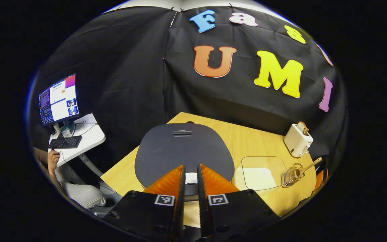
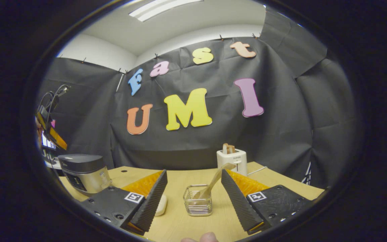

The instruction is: Close the left gripper, press the button to open the rice cooker; take a wooden spoon from the chopstick holder with the right hand, scoop a spoonful of rice and pour it into the rice cooker, then put the wooden spoon back into the chopstick holder.

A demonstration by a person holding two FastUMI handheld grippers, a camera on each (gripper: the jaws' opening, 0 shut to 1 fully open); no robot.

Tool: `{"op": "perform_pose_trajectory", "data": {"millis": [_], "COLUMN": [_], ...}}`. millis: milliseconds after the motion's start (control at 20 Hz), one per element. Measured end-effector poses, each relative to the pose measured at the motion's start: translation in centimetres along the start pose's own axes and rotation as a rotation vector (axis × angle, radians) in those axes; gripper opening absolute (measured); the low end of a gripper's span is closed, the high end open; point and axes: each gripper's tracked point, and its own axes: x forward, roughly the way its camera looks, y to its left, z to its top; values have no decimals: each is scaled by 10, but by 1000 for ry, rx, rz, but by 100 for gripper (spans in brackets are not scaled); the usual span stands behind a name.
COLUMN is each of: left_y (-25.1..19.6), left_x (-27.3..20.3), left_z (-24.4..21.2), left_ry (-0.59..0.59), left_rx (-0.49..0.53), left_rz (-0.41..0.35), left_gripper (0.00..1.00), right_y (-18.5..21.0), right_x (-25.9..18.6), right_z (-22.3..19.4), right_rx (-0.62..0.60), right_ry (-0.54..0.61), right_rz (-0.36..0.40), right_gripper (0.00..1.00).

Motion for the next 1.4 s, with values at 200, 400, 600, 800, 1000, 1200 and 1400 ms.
{"op": "perform_pose_trajectory", "data": {"millis": [200,400,600,800,1000,1200,1400], "left_y": [-11,-9,-5,-2,-2,0,-22], "left_x": [7,19,22,20,18,-1,-23], "left_z": [-10,-21,-24,-29,-18,30,72], "left_ry": [60,121,128,88,34,-183,-335], "left_rx": [-5,-36,-27,23,6,51,25], "left_rz": [-35,-40,-12,22,16,51,-52], "left_gripper": [4,3,3,4,3,3,35], "right_y": [-2,1,0,-1,-11,-7,-6], "right_x": [1,1,1,6,7,-2,-5], "right_z": [0,-2,-2,-18,-10,1,2], "right_rx": [-14,-12,0,29,47,50,31], "right_ry": [-2,5,0,42,34,0,-2], "right_rz": [-4,12,17,32,7,-3,-14], "right_gripper": [96,96,96,100,96,96,96]}}
